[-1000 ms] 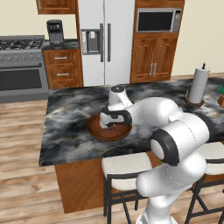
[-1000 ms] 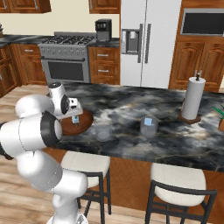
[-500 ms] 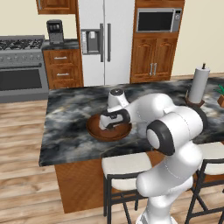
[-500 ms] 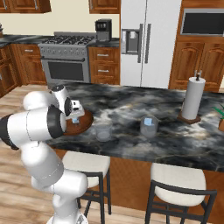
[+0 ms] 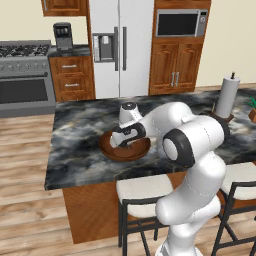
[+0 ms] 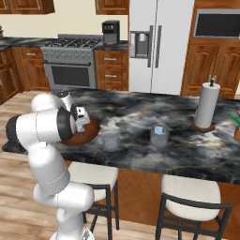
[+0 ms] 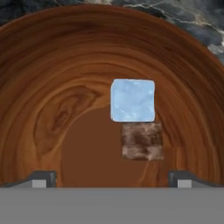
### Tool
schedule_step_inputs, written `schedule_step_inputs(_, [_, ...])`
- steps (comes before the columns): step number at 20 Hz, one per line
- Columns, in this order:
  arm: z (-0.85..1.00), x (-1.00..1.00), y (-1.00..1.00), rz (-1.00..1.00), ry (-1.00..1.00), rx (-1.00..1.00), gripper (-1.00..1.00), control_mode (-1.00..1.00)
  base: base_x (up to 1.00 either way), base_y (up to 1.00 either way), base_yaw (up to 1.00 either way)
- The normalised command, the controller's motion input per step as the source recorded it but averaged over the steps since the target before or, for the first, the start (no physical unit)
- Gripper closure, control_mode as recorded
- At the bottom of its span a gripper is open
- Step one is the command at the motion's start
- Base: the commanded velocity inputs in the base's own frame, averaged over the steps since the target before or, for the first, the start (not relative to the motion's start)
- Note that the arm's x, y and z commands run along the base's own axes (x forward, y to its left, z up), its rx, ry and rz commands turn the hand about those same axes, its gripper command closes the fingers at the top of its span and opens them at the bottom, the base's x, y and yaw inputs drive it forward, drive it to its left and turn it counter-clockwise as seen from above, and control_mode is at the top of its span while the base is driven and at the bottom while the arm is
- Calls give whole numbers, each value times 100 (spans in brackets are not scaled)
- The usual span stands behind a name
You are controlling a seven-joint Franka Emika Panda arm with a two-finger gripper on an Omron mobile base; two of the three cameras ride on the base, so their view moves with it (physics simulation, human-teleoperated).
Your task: There are four ice cubes in the ice bowl. Place two ice cubes in each glass of water.
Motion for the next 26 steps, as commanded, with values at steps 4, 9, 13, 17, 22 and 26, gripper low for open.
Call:
schedule_step_inputs(4, [-13,20,0,0,0,0,-100,-100,0,0,0])
schedule_step_inputs(9, [-15,24,0,0,0,0,-100,-100,0,0,0])
schedule_step_inputs(13, [-18,25,0,0,0,1,-100,-100,0,0,0])
schedule_step_inputs(17, [-21,24,0,0,0,0,-100,-100,0,0,0])
schedule_step_inputs(22, [-18,21,0,-1,0,0,-100,-100,0,0,0])
schedule_step_inputs(26, [-15,18,0,-1,0,0,-100,-100,0,0,0])
